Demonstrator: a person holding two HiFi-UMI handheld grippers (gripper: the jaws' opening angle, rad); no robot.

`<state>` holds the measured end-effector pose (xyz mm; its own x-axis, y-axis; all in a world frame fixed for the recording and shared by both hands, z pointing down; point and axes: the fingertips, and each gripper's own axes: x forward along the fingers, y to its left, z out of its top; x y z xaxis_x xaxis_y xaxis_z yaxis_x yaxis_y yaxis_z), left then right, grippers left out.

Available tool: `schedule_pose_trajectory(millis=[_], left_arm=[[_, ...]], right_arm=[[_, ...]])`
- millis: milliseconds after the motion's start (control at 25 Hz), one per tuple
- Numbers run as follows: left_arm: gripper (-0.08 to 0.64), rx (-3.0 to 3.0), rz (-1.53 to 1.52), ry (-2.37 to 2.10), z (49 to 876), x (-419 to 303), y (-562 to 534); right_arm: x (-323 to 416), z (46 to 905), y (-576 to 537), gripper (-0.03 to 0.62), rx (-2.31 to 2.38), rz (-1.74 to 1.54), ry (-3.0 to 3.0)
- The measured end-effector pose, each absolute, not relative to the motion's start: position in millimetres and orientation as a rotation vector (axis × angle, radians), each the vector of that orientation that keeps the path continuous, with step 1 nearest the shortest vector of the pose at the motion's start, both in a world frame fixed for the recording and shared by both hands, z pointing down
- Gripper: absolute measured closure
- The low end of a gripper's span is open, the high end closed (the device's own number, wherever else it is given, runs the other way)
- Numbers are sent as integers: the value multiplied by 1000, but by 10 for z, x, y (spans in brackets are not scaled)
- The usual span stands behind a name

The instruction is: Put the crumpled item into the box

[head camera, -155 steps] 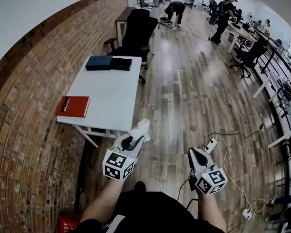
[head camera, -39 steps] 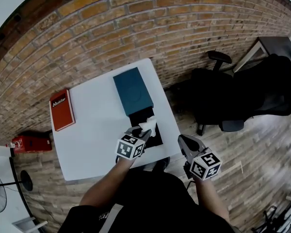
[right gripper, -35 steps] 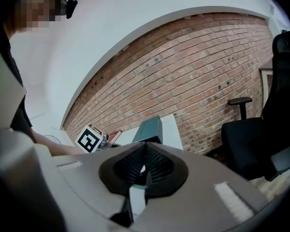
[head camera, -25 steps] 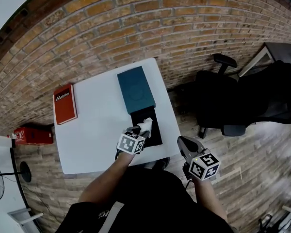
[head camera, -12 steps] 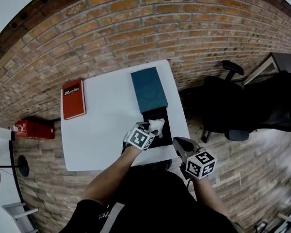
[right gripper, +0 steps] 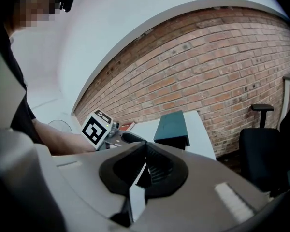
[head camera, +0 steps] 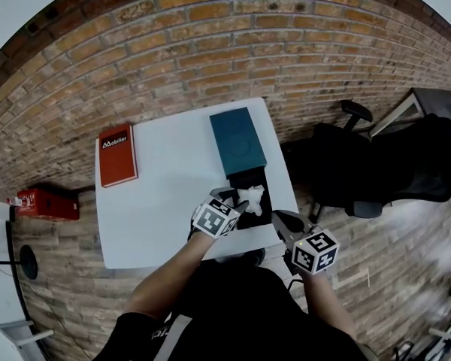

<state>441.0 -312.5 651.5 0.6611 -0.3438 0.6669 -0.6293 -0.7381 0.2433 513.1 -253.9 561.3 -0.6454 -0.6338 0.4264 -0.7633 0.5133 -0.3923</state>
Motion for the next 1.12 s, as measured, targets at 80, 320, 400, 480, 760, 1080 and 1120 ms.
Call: schedule_pose_trajectory(millis=[80,320,400,480,760,1080,1120], left_arm=[[356,2466,760,-795,6301,4328,-3209],[386,2589,539,-881,5583,4044,-3330],[403,2620,490,-907,5365,3928,-3324],[413,2653,454,-942,5149,3789,-3331],[455,2692,342,-1130,4571,3159,-3311],[482,2660,268,-1223,4450,2763,-3069],[487,2657,261,-1236,4441,2725,-3047]], right_arm=[[5171,5485,-2648,592,1217,764,-2533],[5094,5105,-2852,592,1258,633,-2575],[5014,5030,-2855,592,1229,591,-2589],[4954,4950,-2891,592,1189,534,-2602],[4904,4644,-3063,592,1197,441,-2658],[4719,4659,-2958,592,1165,484,-2705],[4691,4660,-2936,592,1160,491,-2716]])
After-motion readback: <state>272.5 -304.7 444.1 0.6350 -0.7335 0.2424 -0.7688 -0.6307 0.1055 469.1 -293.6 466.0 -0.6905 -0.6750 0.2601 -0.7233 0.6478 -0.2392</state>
